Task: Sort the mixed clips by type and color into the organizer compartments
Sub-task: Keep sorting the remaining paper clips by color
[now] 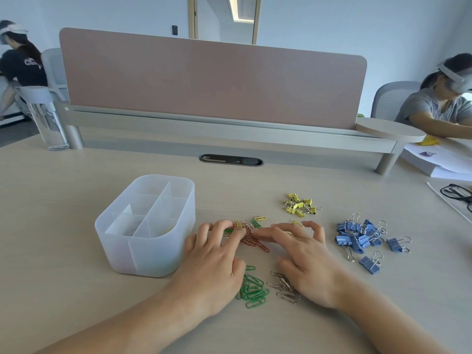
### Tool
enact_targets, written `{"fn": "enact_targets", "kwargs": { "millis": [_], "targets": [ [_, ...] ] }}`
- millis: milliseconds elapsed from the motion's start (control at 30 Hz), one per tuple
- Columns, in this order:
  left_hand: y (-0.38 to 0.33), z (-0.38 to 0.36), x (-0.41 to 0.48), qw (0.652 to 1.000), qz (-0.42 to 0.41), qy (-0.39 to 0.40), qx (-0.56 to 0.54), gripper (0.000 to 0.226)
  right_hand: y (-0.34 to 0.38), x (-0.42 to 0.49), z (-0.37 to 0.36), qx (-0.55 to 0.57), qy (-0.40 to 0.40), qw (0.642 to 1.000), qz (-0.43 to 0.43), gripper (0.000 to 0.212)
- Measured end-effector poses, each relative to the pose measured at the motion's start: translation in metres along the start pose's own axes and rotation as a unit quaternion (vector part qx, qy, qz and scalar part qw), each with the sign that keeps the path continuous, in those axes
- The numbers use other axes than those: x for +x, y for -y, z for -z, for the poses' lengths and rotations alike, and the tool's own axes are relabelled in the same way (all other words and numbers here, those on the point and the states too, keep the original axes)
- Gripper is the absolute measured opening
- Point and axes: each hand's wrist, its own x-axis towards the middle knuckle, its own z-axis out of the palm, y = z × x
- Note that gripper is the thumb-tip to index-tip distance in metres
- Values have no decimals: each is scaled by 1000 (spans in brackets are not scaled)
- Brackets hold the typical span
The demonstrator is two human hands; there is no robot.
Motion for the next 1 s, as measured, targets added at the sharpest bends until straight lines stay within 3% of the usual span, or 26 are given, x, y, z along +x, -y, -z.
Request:
{"fn": "enact_targets", "kwargs": {
  "millis": [267,567,733,1000],
  "targets": [
    [3,1,0,1000,13,7,-12,89,-7,-1,4,36,-99,994,12,54],
    [1,13,-11,999,-41,-4,-18,77,-16,-5,9,51,-135,989,-10,49],
    [-1,19,-14,998,-58,-8,-27,58,-13,-7,11,50,-83,995,24,50],
    [-5,15,-6,998,-62,3,-31,70,-18,-8,14,60,-99,993,-2,54]
  ]
}}
